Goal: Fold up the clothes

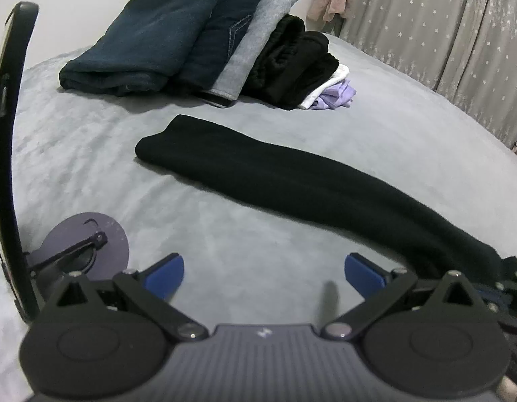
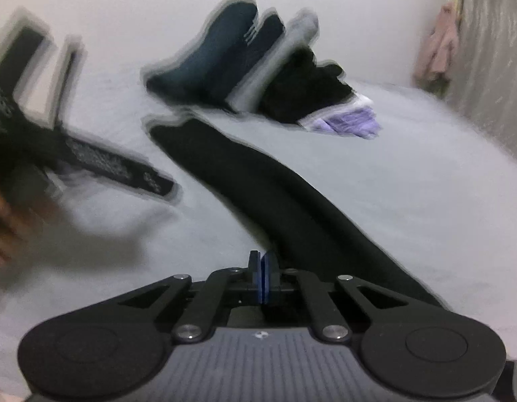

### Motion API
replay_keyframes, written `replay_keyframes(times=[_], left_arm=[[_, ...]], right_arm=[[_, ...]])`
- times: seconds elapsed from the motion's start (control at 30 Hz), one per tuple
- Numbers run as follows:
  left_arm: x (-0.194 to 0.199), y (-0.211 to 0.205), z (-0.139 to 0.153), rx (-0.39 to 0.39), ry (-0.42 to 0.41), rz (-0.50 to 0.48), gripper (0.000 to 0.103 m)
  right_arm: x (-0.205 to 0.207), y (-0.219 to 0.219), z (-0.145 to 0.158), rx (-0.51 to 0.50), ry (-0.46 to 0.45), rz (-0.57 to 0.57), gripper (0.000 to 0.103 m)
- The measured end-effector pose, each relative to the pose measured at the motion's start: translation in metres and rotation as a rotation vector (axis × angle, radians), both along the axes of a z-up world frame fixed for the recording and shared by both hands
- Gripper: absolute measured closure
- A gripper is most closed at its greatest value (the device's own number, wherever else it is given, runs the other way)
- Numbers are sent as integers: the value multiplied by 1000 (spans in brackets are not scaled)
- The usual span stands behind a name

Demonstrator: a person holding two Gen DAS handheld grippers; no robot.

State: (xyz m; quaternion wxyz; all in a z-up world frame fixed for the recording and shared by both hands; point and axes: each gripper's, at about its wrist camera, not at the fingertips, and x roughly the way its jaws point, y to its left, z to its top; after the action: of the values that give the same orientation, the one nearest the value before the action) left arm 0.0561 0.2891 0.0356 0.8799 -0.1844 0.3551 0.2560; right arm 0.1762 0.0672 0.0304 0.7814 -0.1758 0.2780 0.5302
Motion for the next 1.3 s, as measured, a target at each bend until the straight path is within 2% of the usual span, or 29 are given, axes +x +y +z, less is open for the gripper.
replay_keyframes(times=[0.07, 0.1, 0.2, 0.3, 0.4, 0.47, 0.53, 0.63, 0.8, 0.87, 0.9, 0.93, 1.0, 1.07, 1.1, 1.17, 1.23, 1.3], left_arm=[[1, -2, -1, 14, 13, -7, 0], [1, -3, -1, 15, 14, -7, 0], [-5, 0, 1, 9, 9, 36, 0], [-18, 4, 0, -39, -8, 132, 0], [-28, 5, -2, -70, -15, 182, 0], [-29, 4, -2, -72, -13, 182, 0], [-30, 2, -2, -69, -9, 170, 0], [-29, 4, -2, -77, -8, 170, 0], [-30, 7, -1, -99, -18, 171, 0], [-32, 7, -1, -105, -23, 175, 0], [-32, 7, -1, -107, -24, 181, 0], [-33, 7, -1, -108, -25, 186, 0], [-34, 8, -1, -110, -26, 195, 0], [-36, 9, -1, -115, -30, 205, 0], [-36, 9, 0, -118, -32, 211, 0], [-37, 10, 0, -124, -37, 226, 0], [-40, 11, 0, -125, -43, 249, 0], [-46, 12, 1, -127, -50, 281, 0]], right_arm=[[-1, 2, -9, -76, 3, 38, 101], [-2, 2, -10, -82, 2, 44, 98], [0, 0, 0, -36, 22, 16, 93], [-8, 5, 5, -15, -46, 32, 92], [-19, 24, 4, -60, -153, 76, 92], [-22, 40, -3, -106, -202, 95, 92], [-24, 50, -10, -144, -242, 98, 85], [-23, 58, -17, -178, -295, 75, 82], [-12, 59, -22, -163, -252, 24, 83], [-7, 58, -23, -143, -220, -5, 87], [-6, 58, -24, -144, -217, -25, 97], [-5, 57, -23, -140, -206, -31, 97], [0, 50, -17, -80, -111, 0, 98], [8, 36, -8, 21, 98, 106, 98], [9, 35, -8, 8, 132, 122, 97], [8, 33, -10, -17, 118, 112, 95], [6, 34, -8, -13, 107, 98, 84], [-1, 39, -4, 3, 60, 89, 74]])
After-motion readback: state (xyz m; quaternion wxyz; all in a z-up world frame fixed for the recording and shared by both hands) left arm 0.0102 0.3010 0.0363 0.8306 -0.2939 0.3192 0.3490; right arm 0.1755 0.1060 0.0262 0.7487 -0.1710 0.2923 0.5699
